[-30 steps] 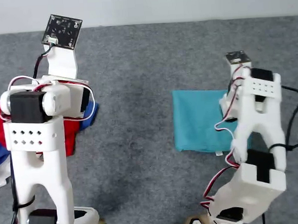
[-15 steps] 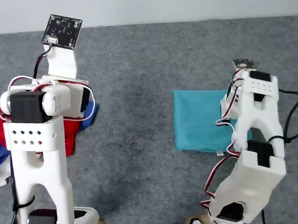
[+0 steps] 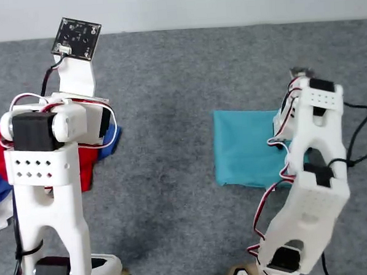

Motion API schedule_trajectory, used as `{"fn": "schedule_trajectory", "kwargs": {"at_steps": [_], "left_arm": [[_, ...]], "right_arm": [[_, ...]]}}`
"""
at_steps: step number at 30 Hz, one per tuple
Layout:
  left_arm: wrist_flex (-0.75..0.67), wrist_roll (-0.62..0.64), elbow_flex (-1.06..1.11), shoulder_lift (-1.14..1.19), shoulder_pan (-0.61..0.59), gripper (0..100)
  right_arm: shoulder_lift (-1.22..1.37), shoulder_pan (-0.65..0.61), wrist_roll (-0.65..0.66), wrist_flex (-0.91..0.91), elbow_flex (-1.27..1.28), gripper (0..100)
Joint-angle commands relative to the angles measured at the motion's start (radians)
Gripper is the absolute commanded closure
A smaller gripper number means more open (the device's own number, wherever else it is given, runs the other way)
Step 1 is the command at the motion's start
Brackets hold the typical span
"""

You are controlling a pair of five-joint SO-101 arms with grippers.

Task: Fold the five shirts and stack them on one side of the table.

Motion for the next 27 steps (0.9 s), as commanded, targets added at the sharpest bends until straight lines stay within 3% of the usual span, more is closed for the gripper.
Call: {"fn": "schedule_trajectory", "kwargs": {"at_steps": [1, 4, 9, 13, 20, 27], "left_arm": [[0.017, -0.011, -0.002, -0.028, -0.003, 99], [0.017, -0.011, -0.002, -0.028, -0.003, 99], [0.017, -0.011, -0.002, -0.028, -0.003, 99], [0.017, -0.011, -0.002, -0.028, -0.003, 99], [0.017, -0.011, -0.002, -0.032, -0.003, 99], [0.017, -0.011, -0.002, -0.035, -0.003, 99]], "right_arm": [[0.056, 0.012, -0.009, -0.044, -0.052, 76.0], [0.084, 0.001, -0.009, -0.047, -0.052, 78.6], [0.091, 0.001, 0.0, -0.033, -0.049, 99.1], [0.084, 0.005, 0.017, 0.044, -0.051, 99.1], [0.041, 0.031, 0.236, 0.222, -0.046, 98.8], [-0.058, 0.143, 0.572, 0.341, -0.046, 98.8]]}}
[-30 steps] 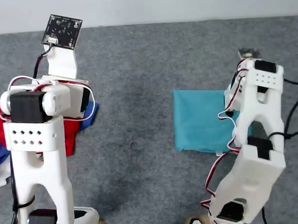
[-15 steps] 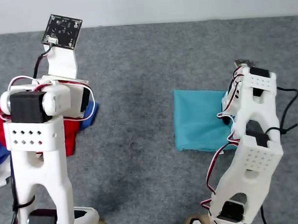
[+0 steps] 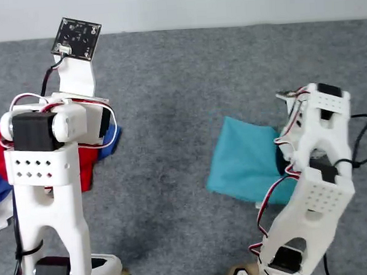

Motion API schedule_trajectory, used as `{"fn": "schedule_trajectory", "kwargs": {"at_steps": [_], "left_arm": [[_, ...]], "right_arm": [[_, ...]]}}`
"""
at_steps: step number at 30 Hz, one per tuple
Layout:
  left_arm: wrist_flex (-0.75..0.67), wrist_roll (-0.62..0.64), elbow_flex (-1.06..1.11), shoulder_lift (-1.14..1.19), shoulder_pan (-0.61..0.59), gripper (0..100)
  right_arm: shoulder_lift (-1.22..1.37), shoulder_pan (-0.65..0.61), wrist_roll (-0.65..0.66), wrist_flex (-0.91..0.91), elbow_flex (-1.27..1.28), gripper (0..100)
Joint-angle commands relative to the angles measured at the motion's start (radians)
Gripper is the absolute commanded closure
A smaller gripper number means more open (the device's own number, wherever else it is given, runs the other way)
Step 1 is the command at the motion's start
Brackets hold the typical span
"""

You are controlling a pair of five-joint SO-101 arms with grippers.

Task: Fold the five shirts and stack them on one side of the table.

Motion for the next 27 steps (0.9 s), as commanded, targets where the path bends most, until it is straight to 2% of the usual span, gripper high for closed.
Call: {"fn": "schedule_trajectory", "kwargs": {"at_steps": [1, 5, 10, 14, 18, 24, 27], "left_arm": [[0.017, -0.011, -0.002, -0.035, -0.003, 99], [0.017, -0.011, -0.002, -0.032, -0.003, 99], [0.017, -0.011, -0.002, -0.029, -0.002, 99], [0.018, -0.011, -0.002, -0.034, -0.003, 99], [0.018, -0.011, -0.002, -0.035, -0.003, 99], [0.02, -0.011, -0.002, -0.037, -0.005, 99], [0.02, -0.011, -0.002, -0.037, -0.005, 99]], "right_arm": [[-0.085, 0.077, 0.201, 0.059, -0.018, 98.8], [-0.084, 0.134, 0.408, 0.018, -0.023, 98.9], [-0.084, 0.139, 0.555, -0.24, -0.023, 98.9], [-0.085, 0.099, 0.598, -0.479, -0.023, 98.9], [-0.084, 0.013, 0.658, -0.604, -0.023, 98.9], [-0.096, -0.064, 0.657, -0.645, -0.025, 98.6], [-0.113, -0.061, 0.597, -0.636, -0.023, 92.1]]}}
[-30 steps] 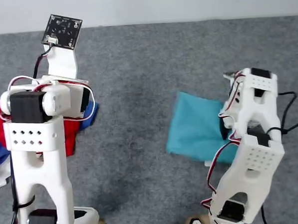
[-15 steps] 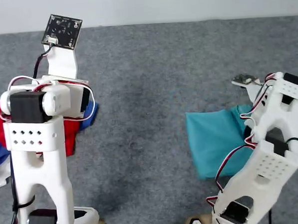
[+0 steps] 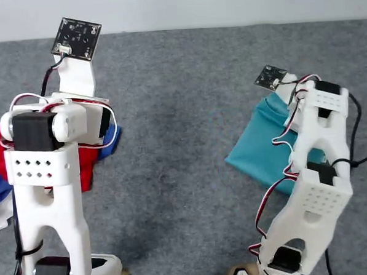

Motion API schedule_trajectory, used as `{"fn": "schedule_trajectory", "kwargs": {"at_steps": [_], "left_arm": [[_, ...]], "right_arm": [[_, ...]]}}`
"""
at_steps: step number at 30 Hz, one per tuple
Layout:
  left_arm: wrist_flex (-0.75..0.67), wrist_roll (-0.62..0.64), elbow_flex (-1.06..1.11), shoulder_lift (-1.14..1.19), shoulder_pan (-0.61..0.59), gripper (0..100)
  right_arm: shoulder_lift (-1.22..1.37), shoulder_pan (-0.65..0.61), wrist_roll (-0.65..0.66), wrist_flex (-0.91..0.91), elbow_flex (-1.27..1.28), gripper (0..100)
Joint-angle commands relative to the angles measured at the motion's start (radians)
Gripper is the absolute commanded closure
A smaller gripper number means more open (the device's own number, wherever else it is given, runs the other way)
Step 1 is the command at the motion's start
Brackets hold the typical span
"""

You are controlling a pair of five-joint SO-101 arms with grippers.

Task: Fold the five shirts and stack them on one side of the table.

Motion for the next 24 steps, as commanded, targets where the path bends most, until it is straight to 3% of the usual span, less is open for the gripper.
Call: {"fn": "schedule_trajectory", "kwargs": {"at_steps": [1, 5, 13, 18, 24], "left_arm": [[0.02, -0.011, -0.002, -0.037, -0.005, 99], [0.02, -0.011, -0.002, -0.035, -0.005, 99], [0.02, -0.011, -0.002, -0.034, -0.005, 99], [0.02, -0.011, -0.002, -0.037, -0.005, 99], [0.02, -0.011, -0.002, -0.037, -0.005, 99]], "right_arm": [[-0.104, -0.012, -0.095, -0.012, -0.025, 88.6], [-0.182, -0.018, -0.339, 0.002, -0.025, 79.7], [-0.34, -0.045, -0.784, 0.096, -0.025, 79.4], [-0.392, -0.047, -1.123, 0.236, -0.021, 79.4], [-0.398, -0.045, -1.41, 0.478, -0.021, 79.4]]}}
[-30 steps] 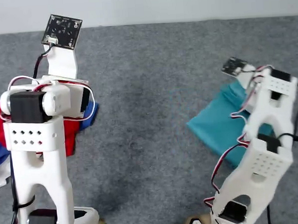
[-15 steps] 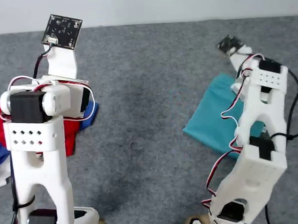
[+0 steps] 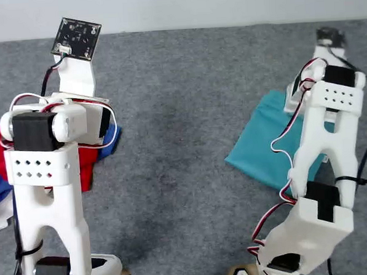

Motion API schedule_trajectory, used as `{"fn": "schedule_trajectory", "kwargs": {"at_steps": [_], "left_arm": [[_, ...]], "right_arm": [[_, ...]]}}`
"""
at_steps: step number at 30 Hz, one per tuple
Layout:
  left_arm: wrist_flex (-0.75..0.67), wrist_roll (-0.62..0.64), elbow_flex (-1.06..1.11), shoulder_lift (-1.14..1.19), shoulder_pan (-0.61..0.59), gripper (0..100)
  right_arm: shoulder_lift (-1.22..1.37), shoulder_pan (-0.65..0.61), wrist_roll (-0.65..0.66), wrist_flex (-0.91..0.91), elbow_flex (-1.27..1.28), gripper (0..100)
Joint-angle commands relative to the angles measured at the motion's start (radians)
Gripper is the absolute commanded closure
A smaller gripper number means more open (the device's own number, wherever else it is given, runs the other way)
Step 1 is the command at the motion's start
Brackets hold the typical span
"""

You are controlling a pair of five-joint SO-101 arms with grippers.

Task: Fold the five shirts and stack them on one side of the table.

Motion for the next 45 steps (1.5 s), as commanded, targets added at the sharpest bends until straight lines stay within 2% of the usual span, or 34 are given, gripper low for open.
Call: {"fn": "schedule_trajectory", "kwargs": {"at_steps": [1, 4, 10, 21, 32, 35, 41, 42, 45], "left_arm": [[0.02, -0.011, -0.002, -0.037, -0.005, 99], [0.02, -0.011, -0.002, -0.035, -0.003, 99], [0.02, -0.011, -0.002, -0.037, -0.003, 99], [0.02, -0.011, -0.002, -0.037, -0.003, 99], [0.02, -0.011, -0.002, -0.031, -0.003, 99], [0.02, -0.011, -0.002, -0.029, -0.003, 99], [0.02, -0.012, -0.002, -0.029, -0.003, 99], [0.02, -0.012, -0.002, -0.029, -0.003, 99], [0.02, -0.012, -0.002, -0.031, -0.003, 99]], "right_arm": [[-0.061, -0.005, -0.176, 0.125, -0.023, 79.4], [-0.047, -0.001, -0.281, 0.15, -0.02, 77.1], [0.099, -0.013, -0.423, 0.07, -0.02, 63.0], [0.367, 0.005, -0.448, -0.157, -0.021, 62.6], [0.506, 0.031, -0.443, -0.14, -0.026, 62.8], [0.504, 0.031, -0.443, -0.136, -0.026, 70.2], [0.503, 0.031, -0.442, -0.139, -0.028, 97.2], [0.503, 0.033, -0.442, -0.136, -0.028, 99.5], [0.501, 0.039, -0.44, -0.111, -0.028, 98.2]]}}
